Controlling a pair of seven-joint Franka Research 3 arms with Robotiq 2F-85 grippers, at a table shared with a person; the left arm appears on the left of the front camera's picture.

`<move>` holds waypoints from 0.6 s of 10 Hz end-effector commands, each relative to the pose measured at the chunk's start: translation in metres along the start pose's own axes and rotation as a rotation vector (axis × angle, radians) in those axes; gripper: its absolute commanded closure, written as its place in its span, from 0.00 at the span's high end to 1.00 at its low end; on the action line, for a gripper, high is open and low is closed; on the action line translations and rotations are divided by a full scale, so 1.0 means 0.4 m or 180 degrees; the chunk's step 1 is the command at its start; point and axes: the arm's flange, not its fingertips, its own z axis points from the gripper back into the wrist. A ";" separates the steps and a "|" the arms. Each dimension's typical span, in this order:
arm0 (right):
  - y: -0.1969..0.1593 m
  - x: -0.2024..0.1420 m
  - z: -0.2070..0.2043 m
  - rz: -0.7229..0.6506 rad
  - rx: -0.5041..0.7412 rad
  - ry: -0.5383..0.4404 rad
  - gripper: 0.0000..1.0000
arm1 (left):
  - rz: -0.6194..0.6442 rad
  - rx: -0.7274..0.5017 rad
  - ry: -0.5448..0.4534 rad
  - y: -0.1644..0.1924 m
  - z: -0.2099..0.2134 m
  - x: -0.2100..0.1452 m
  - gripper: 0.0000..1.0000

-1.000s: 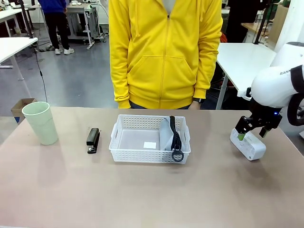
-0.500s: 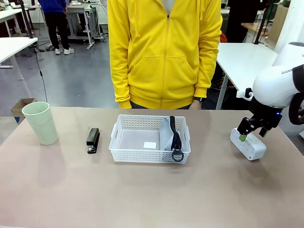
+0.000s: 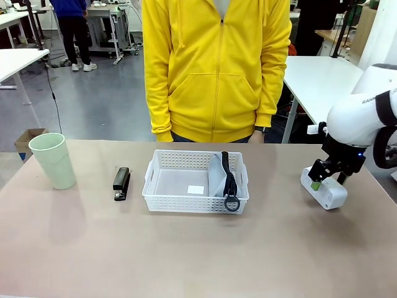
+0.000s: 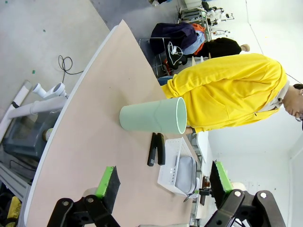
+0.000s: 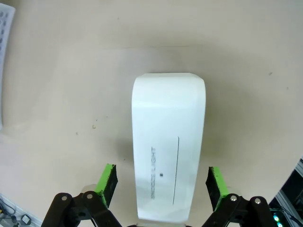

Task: Efficiently arrange items inside the basket to fit them all.
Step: Pick up the Digital clock and place it inside the Organizing basket.

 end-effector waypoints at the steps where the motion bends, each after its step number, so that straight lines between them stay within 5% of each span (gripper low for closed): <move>1: -0.002 0.017 -0.052 -0.0067 -0.0108 0.0003 1.00 | -0.0063 -0.0081 -0.0034 0.003 -0.003 0.002 1.00; 6: 0.007 0.014 -0.059 -0.0100 -0.0234 -0.0045 1.00 | -0.0063 -0.0081 -0.0034 0.003 -0.003 0.002 1.00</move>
